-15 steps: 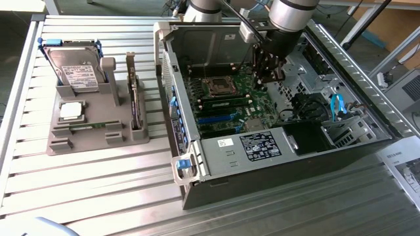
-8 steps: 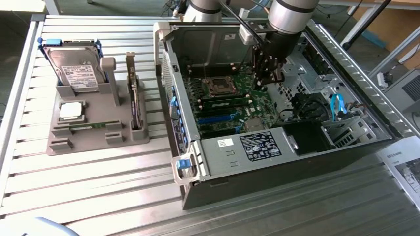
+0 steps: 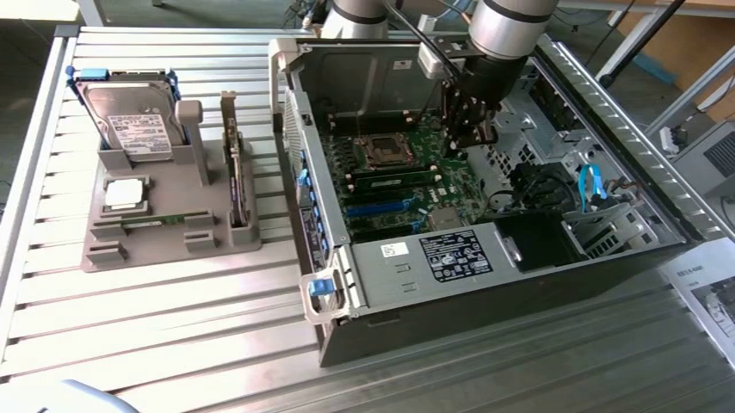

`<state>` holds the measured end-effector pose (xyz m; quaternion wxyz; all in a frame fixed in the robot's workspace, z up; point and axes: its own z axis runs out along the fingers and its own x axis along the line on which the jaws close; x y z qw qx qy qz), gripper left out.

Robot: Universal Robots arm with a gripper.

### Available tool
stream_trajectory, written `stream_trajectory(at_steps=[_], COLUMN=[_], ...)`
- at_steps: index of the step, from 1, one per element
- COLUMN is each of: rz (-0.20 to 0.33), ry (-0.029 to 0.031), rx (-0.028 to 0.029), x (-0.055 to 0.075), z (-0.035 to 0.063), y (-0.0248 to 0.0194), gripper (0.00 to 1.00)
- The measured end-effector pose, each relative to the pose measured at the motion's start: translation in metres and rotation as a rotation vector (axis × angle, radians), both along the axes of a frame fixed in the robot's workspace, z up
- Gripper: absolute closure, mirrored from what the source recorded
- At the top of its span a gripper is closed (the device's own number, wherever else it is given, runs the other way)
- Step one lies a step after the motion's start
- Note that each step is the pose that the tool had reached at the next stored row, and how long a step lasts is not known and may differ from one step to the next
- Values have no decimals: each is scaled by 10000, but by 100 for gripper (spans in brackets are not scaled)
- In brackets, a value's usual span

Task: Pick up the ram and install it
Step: 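Press down the ram until it locks into place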

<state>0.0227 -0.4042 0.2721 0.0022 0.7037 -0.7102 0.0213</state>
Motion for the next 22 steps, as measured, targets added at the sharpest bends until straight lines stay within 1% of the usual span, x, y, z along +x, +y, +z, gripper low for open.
stream_trajectory(at_steps=[5, 9, 22], rz=[-1, 1, 0], ry=[11, 12, 19], rx=[1, -1, 0], x=[-37, -38, -38], z=[-9, -9, -136], y=[0, 0, 0], gripper=[90, 90, 90])
